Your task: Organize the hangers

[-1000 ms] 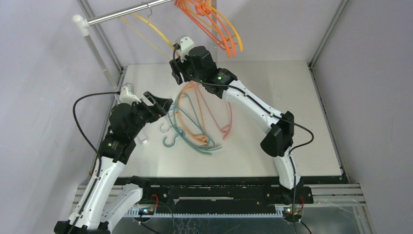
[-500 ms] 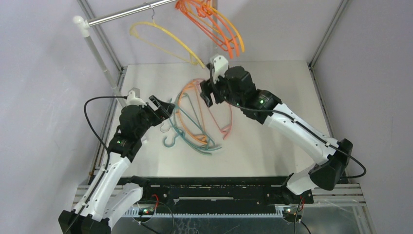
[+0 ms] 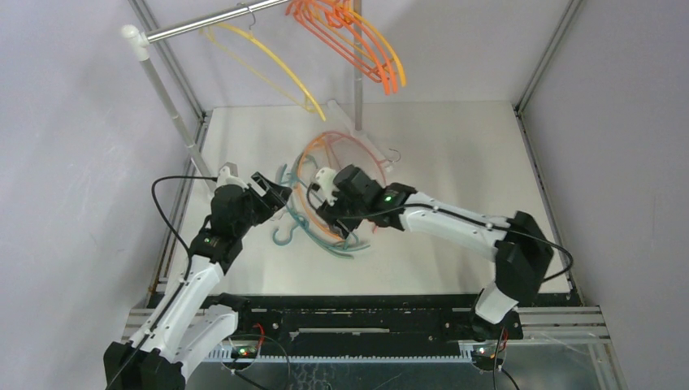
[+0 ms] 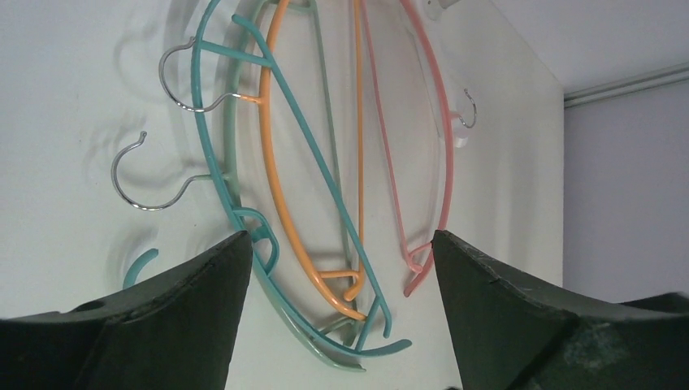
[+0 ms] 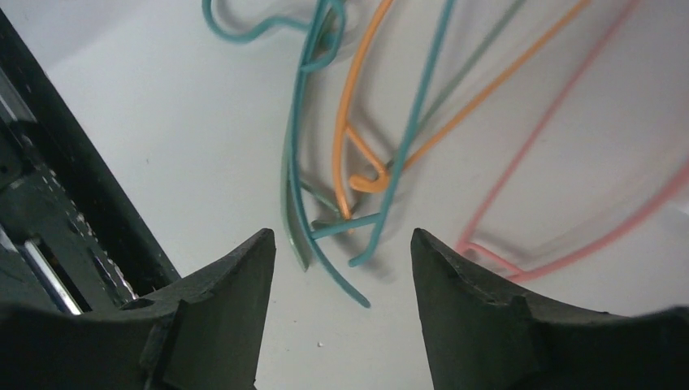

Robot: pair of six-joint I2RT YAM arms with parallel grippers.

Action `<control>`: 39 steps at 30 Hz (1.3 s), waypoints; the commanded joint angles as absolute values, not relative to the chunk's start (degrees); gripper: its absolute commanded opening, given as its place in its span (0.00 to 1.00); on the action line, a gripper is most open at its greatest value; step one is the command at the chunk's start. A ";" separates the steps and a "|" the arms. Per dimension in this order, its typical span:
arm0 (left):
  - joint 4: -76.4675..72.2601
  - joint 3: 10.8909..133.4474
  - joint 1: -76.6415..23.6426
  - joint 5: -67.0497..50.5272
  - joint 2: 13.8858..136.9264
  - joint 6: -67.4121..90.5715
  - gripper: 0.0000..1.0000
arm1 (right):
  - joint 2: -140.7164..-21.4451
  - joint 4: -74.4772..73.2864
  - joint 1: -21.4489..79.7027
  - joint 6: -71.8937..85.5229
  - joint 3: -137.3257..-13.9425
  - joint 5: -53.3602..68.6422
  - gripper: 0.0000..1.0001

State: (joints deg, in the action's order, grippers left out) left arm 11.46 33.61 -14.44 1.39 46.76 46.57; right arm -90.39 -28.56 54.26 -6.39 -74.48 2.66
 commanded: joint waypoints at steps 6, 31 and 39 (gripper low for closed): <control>13.67 32.28 -13.74 3.58 43.34 47.14 0.86 | -100.82 -25.32 60.39 -5.34 -74.12 3.14 0.61; 20.38 26.91 -13.40 7.00 30.13 50.08 0.85 | -113.16 -23.31 56.63 -1.59 -75.73 8.71 0.15; 22.59 30.90 -13.29 8.23 28.75 49.57 0.85 | -106.04 -27.54 52.28 0.82 -79.15 14.30 0.00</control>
State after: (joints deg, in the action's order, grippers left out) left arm 22.04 27.11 -13.69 6.52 29.89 49.54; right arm -112.20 -25.96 55.00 -1.93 -75.81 11.38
